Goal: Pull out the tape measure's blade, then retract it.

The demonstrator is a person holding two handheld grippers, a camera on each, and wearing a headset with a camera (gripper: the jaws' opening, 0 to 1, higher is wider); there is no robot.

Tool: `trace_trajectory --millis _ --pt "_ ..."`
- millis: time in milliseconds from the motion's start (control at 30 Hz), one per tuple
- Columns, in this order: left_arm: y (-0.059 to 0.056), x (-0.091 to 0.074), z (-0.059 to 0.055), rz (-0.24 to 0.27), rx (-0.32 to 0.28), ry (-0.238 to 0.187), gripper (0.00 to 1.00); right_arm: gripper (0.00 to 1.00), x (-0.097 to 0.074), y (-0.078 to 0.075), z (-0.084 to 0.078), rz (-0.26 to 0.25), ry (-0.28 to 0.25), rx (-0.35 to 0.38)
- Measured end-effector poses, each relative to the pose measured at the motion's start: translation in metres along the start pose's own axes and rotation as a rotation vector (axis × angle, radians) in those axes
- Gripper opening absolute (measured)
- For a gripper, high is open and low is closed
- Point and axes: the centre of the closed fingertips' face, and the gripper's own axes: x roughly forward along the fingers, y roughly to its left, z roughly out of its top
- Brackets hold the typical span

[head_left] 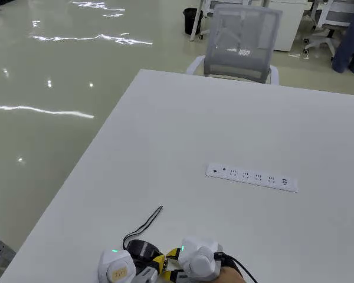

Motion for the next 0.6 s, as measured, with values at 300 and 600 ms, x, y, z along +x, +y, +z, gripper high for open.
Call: trace_trajectory --millis 300,600 --pt "0.0 -0.011 0.009 -0.047 0.1 -0.013 0.73 0.29 -0.017 -0.002 0.002 -0.04 -0.016 0.043" --pt "-0.004 -0.027 0.011 -0.147 0.23 -0.001 0.86 0.36 -0.045 0.0 0.003 -0.106 -0.042 0.113"
